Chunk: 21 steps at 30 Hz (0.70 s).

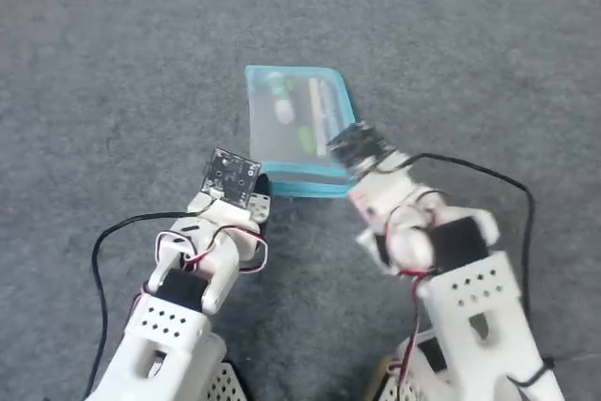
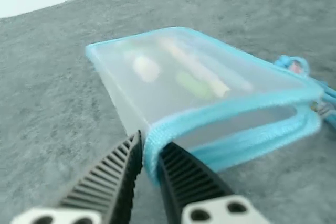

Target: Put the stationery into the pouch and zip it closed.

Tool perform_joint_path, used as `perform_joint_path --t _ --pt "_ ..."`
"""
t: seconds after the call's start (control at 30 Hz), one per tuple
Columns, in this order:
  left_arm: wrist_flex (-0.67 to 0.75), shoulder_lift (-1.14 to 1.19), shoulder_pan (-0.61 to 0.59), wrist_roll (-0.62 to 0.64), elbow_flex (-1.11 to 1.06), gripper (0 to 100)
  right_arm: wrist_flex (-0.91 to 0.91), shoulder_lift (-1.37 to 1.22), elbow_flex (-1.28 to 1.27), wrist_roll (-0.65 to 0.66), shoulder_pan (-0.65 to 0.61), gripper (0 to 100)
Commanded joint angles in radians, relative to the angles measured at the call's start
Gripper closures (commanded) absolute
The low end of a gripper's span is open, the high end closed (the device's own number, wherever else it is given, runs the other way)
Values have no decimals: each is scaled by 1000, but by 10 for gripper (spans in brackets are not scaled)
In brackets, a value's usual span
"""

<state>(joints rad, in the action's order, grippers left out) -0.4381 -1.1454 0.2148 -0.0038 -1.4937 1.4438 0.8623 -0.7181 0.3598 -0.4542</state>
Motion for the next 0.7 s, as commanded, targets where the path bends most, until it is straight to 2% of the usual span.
perform_joint_path --t 0.0,0.23,0.47,0.67 --pt "40 -21 37 31 25 989 -47 -48 11 -14 -139 992" --pt "37 -21 40 26 22 989 -159 -263 25 -14 -176 992" --pt "34 -21 101 25 2 989 -64 -464 302 -86 -177 992" --pt "34 -23 101 23 -1 989 35 -677 563 -127 -173 992"
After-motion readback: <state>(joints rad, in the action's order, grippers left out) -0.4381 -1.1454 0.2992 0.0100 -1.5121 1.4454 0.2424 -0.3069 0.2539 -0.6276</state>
